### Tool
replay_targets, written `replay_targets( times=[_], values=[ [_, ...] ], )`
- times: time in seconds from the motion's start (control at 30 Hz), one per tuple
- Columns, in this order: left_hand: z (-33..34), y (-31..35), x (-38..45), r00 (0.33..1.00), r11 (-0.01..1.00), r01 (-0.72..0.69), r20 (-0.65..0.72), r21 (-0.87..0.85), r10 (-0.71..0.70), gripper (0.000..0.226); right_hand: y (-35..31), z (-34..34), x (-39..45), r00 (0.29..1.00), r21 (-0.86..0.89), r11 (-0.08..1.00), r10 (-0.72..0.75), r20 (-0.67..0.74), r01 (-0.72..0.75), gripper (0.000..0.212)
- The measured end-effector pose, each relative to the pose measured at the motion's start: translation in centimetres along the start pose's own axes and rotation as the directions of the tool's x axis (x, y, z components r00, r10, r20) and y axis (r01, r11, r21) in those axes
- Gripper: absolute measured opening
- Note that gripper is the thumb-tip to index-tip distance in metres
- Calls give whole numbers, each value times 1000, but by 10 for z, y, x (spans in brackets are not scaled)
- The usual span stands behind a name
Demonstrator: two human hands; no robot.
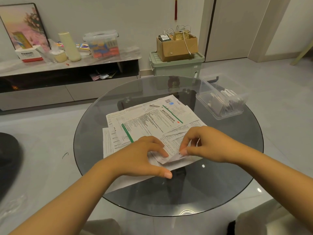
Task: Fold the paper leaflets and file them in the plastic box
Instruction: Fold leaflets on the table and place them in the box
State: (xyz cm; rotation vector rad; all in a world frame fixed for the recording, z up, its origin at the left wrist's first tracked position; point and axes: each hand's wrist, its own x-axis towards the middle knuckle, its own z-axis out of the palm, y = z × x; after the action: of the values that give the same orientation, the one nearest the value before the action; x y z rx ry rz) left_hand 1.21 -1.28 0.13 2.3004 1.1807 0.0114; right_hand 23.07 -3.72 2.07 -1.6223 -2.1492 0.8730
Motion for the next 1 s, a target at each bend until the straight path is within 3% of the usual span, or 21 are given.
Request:
replay_targets(
  times=[0.13,0.27,0.47,0.57,0.8,1.0],
  values=[
    [8,4,5,989,997,-8,-149,-73,-3,25,-4,2,9,998,129,991,31,-46,-25,5],
    [7,6,10,947,982,59,-300,-181,-112,6,-6,12,20,973,174,984,66,-219,-28,12],
    [11,-1,15,930,969,151,-304,-194,-206,53,-6,26,26,979,116,990,104,-173,-84,32],
    [13,-1,16,934,970,174,-285,-171,-218,65,-4,34,28,988,42,995,91,-125,-87,35],
    [11,-2,20,929,970,193,-291,-145,-228,64,-3,42,28,998,-171,985,22,-54,-31,38],
    [14,-4,16,947,993,118,-304,30,-103,50,-1,43,30,998,-271,963,-22,-53,7,40]
  ],
)
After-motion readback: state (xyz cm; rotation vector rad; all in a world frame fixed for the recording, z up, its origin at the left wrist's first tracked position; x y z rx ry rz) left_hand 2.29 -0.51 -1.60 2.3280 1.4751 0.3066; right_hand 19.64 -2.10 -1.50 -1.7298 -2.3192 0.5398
